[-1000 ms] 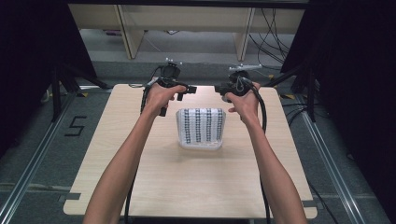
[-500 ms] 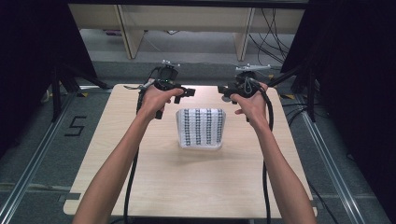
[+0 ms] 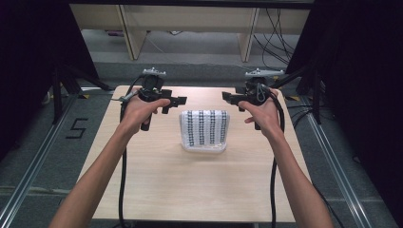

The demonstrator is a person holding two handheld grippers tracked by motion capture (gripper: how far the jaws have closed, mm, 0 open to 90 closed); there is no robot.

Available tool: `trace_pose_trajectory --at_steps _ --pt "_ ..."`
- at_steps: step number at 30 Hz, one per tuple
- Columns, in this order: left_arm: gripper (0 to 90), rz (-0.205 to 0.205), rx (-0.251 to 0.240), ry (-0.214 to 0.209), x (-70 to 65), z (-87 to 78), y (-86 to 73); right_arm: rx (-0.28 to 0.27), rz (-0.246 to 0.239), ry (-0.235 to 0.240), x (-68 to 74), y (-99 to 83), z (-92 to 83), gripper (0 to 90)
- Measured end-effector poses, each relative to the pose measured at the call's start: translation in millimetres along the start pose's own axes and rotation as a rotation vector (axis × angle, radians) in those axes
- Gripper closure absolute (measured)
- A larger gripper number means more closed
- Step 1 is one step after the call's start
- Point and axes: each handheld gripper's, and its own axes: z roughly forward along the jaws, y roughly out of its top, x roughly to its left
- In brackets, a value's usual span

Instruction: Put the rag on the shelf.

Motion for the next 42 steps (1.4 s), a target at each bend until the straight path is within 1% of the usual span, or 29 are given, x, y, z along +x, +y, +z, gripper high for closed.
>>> trace_pose_trajectory --at_steps 3,5,6,7,8,9,10,11,12,14,15,17,18,19,20,21,22,23,24,25,26,28,31,32,35,36,38,39,42 --pt "27.8 0.013 0.009 -0.004 -1.6 -4.5 -4.5 -0.005 0.013 0.014 2.2 -1.4 -1.6 35.9" --pt "27.4 0.013 -0.011 -0.014 -4.9 -11.5 -11.8 -0.011 -0.004 0.013 4.5 -3.1 -5.1 34.3" --pt "27.2 0.013 -0.011 -0.014 -4.9 -11.5 -11.8 -0.012 0.001 0.024 5.7 -3.8 -6.5 34.2" --pt "27.1 0.027 -0.007 -0.025 -6.4 -16.6 -17.4 -0.009 -0.002 0.024 7.2 -4.5 -8.3 34.0" --pt "26.9 0.022 -0.02 -0.022 -9.0 -18.0 -20.7 -0.009 0.002 0.027 8.5 -5.1 -9.8 33.8" --pt "26.9 0.022 -0.02 -0.022 -9.0 -18.0 -20.7 -0.009 0.002 0.027 8.5 -5.1 -9.8 33.8" --pt "26.9 0.033 -0.013 -0.032 -11.3 -21.0 -25.9 -0.015 0.001 0.027 10.2 -6.5 -12.7 33.5" --pt "26.7 0.033 -0.013 -0.032 -11.3 -21.0 -25.9 -0.017 -0.014 0.032 9.7 -7.1 -13.2 33.5" --pt "26.6 0.043 -0.012 -0.037 -14.6 -24.0 -31.4 -0.015 0.002 0.036 11.6 -8.2 -15.1 33.3" --pt "26.5 0.046 -0.011 -0.044 -16.6 -25.5 -34.8 -0.014 -0.009 0.044 11.2 -8.7 -15.6 33.2" --pt "26.6 0.057 -0.005 -0.04 -20.1 -27.9 -40.3 -0.008 -0.015 0.041 13.4 -10.9 -18.4 32.7" --pt "26.6 0.066 -0.002 -0.041 -21.8 -28.8 -42.9 -0.013 -0.007 0.045 15.4 -11.9 -19.3 32.6" --pt "26.5 0.091 0.01 -0.043 -24.1 -31.2 -47.4 -0.014 -0.025 0.057 16.8 -13.8 -20.6 32.6" --pt "26.5 0.092 0.008 -0.045 -25.5 -32.1 -49.6 -0.017 -0.032 0.055 17.5 -14.7 -20.8 32.3" --pt "26.4 0.084 -0.002 -0.05 -27.4 -32.7 -51.9 -0.011 -0.019 0.059 19.4 -15.7 -21.9 32.2" --pt "26.1 0.084 -0.002 -0.05 -27.4 -32.7 -51.9 -0.01 -0.029 0.06 19.7 -16.3 -22.6 32.2" --pt "26.0 0.08 -0.011 -0.069 -29.6 -36.6 -55.9 -0.016 -0.022 0.066 20.3 -17.5 -23.3 32.1" --pt "26.0 0.08 -0.011 -0.069 -29.6 -36.6 -55.9 -0.019 -0.034 0.077 19.4 -18.5 -23.4 32.1" --pt "26.0 0.083 -0.024 -0.076 -31.2 -40.0 -60.4 -0.019 -0.027 0.068 20.1 -19.8 -24.9 32.1" --pt "26.1 0.083 -0.024 -0.076 -31.2 -40.0 -60.4 -0.01 -0.018 0.077 20.4 -20.5 -26.2 31.9" --pt "26.0 0.079 -0.03 -0.077 -32.5 -42.3 -65.1 -0.011 -0.032 0.08 20.0 -21.3 -26.2 31.8" --pt "26.0 0.077 -0.028 -0.079 -32.8 -43.4 -67.8 -0.011 -0.026 0.074 20.8 -22.6 -27.4 31.8" --pt "25.7 0.079 -0.035 -0.075 -34.0 -45.3 -73.4 -0.015 -0.036 0.078 21.9 -24.8 -30.5 31.8" --pt "25.8 0.081 -0.034 -0.077 -34.9 -45.8 -75.3 -0.019 -0.034 0.092 23.5 -26.6 -32.2 31.9" --pt "25.7 0.088 -0.037 -0.083 -37.2 -47.6 -81.4 -0.015 -0.037 0.082 25.6 -29.5 -35.3 31.9" --pt "25.8 0.092 -0.034 -0.072 -37.6 -48.7 -82.3 -0.021 -0.033 0.085 27.4 -31.0 -35.7 31.9" --pt "25.7 0.086 -0.041 -0.083 -37.4 -48.3 -83.8 -0.022 -0.039 0.086 28.9 -33.3 -36.5 31.8" --pt "25.8 0.086 -0.042 -0.081 -37.4 -48.7 -86.2 -0.012 -0.045 0.089 29.5 -33.7 -37.9 31.8" --pt "25.7 0.089 -0.039 -0.072 -36.8 -49.3 -89.6 -0.02 -0.045 0.094 32.7 -36.8 -38.7 31.8"
